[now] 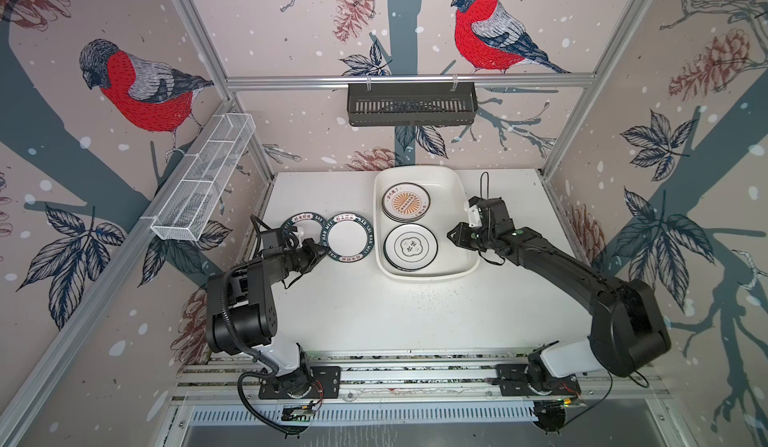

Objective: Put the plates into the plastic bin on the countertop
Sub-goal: 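Lift the small green-rimmed plate upright with the left gripper, then carry the plate toward the tray with the left gripper while the right grasps it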

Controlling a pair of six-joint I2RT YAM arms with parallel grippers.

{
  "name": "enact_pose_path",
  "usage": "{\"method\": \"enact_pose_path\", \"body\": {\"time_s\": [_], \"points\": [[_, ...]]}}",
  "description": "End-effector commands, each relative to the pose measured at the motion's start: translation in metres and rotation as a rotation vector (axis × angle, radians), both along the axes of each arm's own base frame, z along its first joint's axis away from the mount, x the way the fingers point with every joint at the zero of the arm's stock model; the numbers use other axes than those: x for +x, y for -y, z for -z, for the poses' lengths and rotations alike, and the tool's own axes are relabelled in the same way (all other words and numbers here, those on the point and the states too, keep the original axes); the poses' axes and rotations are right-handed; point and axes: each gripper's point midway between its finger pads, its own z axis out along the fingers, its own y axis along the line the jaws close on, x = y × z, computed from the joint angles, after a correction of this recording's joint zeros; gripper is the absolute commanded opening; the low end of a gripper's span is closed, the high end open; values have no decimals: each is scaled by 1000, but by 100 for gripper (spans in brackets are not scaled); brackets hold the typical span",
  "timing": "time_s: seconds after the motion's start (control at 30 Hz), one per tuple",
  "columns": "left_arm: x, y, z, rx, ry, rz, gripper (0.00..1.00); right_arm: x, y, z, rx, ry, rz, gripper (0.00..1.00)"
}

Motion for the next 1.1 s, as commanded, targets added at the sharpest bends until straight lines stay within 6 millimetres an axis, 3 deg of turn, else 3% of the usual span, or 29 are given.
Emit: {"method": "enact_pose_path", "body": {"time_s": [0.0,0.3,0.63,1.07], "points": [[4,-3,-15,35,52,4,0,5,-4,-6,26,22,-1,27],[12,-19,-54,185,169,-25,0,7,-8,-10,37,34,-11,27],[21,-26,-112,266,333,-44,0,10,-21,-24,74,77,-48,28],[24,-14,-169,219,464,-16,0,10,-73,-69,261,201,-224,33]]}}
